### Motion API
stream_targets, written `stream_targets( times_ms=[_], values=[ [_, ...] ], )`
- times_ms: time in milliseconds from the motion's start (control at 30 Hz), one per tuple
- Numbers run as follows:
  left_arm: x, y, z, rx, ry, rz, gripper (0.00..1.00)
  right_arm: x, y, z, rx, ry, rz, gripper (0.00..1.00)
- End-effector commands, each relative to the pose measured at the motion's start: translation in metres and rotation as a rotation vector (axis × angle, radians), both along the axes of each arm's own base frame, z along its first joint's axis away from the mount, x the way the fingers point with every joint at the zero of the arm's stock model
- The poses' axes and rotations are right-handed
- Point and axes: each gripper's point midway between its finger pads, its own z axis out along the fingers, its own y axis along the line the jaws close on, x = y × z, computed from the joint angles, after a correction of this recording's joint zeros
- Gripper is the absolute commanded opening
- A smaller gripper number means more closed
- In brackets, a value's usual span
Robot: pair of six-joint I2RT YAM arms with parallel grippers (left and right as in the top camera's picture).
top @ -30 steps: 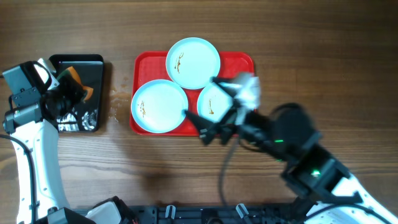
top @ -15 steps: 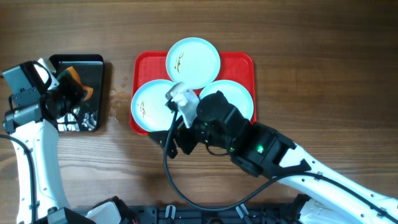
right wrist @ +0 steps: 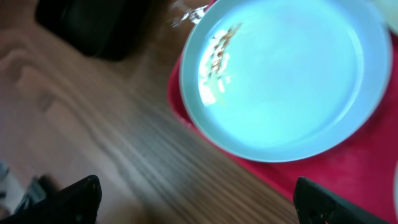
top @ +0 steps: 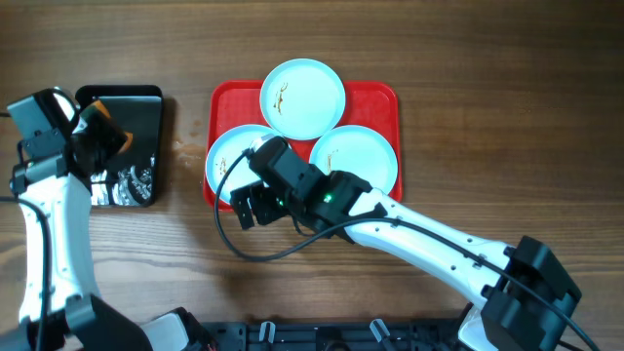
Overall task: Clean dirty plates on tray and stack at the side
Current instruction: 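Reach the right gripper to the left white plate and grip its rim, then scrub the held plate with the sponge in the left gripper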
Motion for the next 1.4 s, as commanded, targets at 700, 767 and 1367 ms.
stream_targets(
  times_ms=[700,767,1367],
  values=[
    [-0.006,-0.006,-0.021,-0.004,0.068,-0.090,0.04,0.095,-0.060,-0.056,-0.088,0.046,-0.367,1.00],
    [-0.018,0.018,-0.028,0.074,0.131,0.032,0.04,0.096,-0.060,-0.055,-0.084,0.043,-0.367,1.00],
    [-0.001,-0.069,-0.026,-0.210,0.067,-0.190,0.04,0.113,-0.052,-0.077,-0.082,0.000,-0.381,0.47]
  ],
)
